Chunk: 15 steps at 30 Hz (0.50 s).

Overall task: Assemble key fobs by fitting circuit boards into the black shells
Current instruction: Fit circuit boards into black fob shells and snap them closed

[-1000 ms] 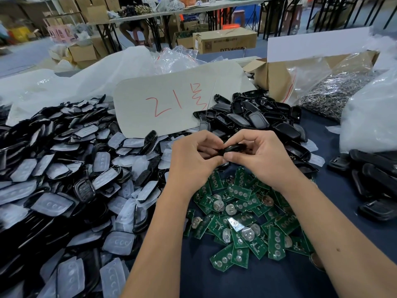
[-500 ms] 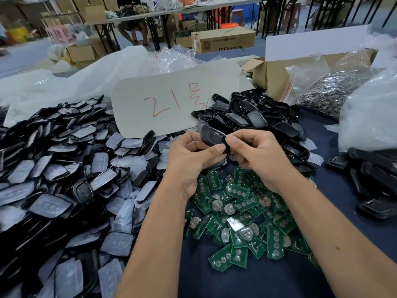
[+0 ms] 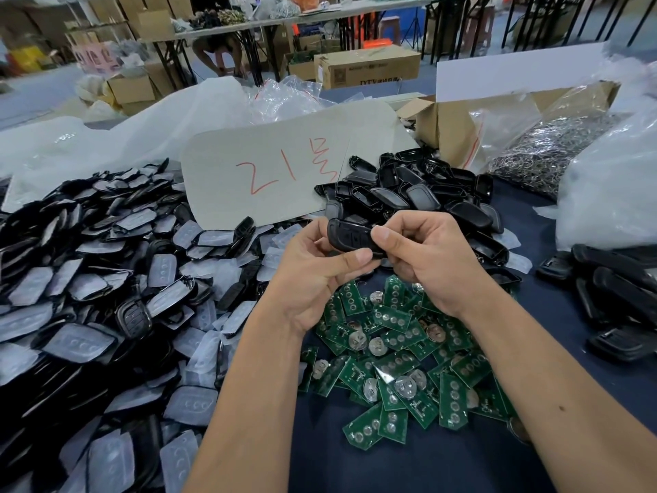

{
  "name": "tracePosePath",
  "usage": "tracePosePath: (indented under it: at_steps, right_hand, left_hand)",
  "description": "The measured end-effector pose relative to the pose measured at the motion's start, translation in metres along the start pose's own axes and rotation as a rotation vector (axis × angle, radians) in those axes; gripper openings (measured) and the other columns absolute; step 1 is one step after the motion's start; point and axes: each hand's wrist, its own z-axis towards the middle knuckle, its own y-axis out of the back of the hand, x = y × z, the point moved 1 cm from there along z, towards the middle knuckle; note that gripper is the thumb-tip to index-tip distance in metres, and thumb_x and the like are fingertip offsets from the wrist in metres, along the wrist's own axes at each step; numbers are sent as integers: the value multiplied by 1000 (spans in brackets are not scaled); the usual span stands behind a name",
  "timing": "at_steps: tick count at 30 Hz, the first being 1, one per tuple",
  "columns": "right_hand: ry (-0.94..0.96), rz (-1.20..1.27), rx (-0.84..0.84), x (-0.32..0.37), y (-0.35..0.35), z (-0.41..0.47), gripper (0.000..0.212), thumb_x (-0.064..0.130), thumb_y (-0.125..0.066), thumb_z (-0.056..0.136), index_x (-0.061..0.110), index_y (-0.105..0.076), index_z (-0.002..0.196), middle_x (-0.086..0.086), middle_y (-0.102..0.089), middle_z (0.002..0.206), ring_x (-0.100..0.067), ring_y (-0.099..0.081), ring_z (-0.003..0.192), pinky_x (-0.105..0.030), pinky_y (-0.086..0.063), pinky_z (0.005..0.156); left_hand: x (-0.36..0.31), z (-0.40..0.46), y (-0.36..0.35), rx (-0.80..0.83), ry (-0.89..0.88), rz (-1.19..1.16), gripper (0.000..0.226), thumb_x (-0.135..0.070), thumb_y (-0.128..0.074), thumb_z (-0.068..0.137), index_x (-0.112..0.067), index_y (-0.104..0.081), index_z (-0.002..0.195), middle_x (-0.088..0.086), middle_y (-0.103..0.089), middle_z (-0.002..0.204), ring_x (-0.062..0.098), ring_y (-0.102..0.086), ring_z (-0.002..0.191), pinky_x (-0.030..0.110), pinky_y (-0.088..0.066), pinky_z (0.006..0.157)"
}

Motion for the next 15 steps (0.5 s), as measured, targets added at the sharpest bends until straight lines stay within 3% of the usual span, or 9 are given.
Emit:
tracePosePath:
  at_steps: [4,8,11,13,15]
  right_hand:
    - [-12,-70,-50,0,-1,1,28,17,-72,97,12,-67,70,3,-46,49,-11,-28,37,-20,-23,42]
    - [-127,-118,-108,5,1,2,36,19,-70,99,13,-61,65,-2,-40,49,-11,-24,35,-18,-22,40]
    - [-151,-134,-98,13,8,-1,37,19,-69,100,14,-59,64,-2,-37,50,-10,-23,37,-18,-22,41]
    - [-141,-164,-119,20,17,-8,37,20,-70,100,14,-59,64,-2,-40,51,-11,-25,38,-19,-23,42]
    - [-129,-231,-138,26,30,-17,36,21,-70,100,16,-61,65,-2,-44,52,-12,-29,40,-21,-24,43]
  left_hand:
    - [2,2,2,-65,-5,73,39,5,-80,65,-1,-62,99,18,-73,97,32,-77,89,35,-64,75]
    - [5,2,0,-215,-121,344,45,2,-90,73,-12,-64,107,21,-74,102,40,-77,88,45,-65,76]
    - [3,0,-7,-252,-216,524,49,-14,-95,69,-21,-62,105,15,-72,103,35,-77,82,51,-65,72]
    - [2,-1,-18,-259,-272,626,46,-17,-96,69,-21,-62,99,10,-71,100,28,-76,77,46,-65,70]
    - [5,-1,-34,-241,-310,735,38,-18,-96,70,-21,-63,89,1,-71,91,17,-73,70,32,-62,66]
